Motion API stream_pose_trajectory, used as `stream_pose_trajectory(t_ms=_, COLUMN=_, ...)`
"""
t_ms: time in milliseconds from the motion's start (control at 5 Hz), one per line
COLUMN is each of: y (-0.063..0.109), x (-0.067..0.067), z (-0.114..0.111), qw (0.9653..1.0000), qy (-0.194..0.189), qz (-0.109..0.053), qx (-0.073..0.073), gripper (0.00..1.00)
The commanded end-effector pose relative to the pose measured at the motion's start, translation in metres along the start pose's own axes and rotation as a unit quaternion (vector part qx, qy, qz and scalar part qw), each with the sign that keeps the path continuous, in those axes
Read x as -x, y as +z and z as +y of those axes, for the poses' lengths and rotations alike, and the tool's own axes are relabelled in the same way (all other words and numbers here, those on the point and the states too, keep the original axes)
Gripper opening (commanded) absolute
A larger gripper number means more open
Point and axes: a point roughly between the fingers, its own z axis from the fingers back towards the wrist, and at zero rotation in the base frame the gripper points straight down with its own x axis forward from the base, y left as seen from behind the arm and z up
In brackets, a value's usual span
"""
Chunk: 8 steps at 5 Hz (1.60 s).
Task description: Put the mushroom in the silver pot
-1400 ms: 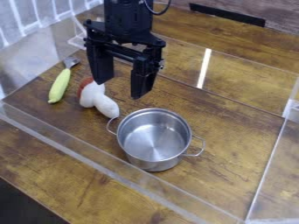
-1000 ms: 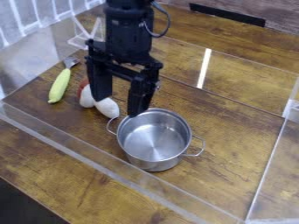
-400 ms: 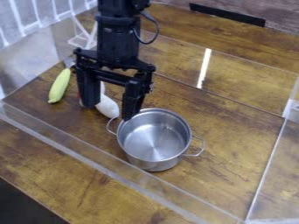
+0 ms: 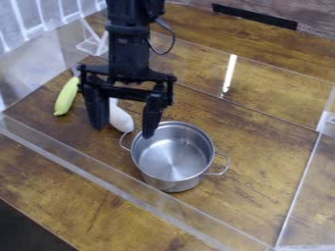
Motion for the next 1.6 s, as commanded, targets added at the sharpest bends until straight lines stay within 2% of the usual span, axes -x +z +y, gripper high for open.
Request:
stream_pose_trajectory(t_ms=0, y=0.013, x=-0.003, z=0.009, qw=0.9928, qy=0.107, qz=-0.033, qx=0.041, gripper=1.00)
stream_pose_trajectory(t_ms=200, y=0.010, x=-0.011, z=0.024, qw=0.9810, qy=0.175, qz=-0.043, qx=0.073, gripper=1.00)
stream_pose_trajectory(t_ms=400, y=0.005, x=-0.018, z=0.035, qw=0.9622, qy=0.246, qz=-0.049, qx=0.106, gripper=1.00)
stream_pose_trajectory(t_ms=600, y=0.005, x=-0.030, z=0.039, qw=0.9414, qy=0.306, qz=-0.052, qx=0.132, gripper=1.00)
stream_pose_trajectory(t_ms=800, y=0.007, x=-0.044, z=0.042, qw=0.9183, qy=0.360, qz=-0.054, qx=0.156, gripper=1.00)
stream_pose_trajectory(t_ms=1000, y=0.000, x=-0.063, z=0.045, qw=0.8991, qy=0.397, qz=-0.057, qx=0.175, gripper=1.00)
stream_pose_trajectory(t_ms=1200, y=-0.006, x=-0.078, z=0.047, qw=0.8845, qy=0.422, qz=-0.062, qx=0.189, gripper=1.00)
stream_pose_trajectory(t_ms=1400, y=-0.014, x=-0.086, z=0.045, qw=0.8647, qy=0.455, qz=-0.072, qx=0.201, gripper=1.00)
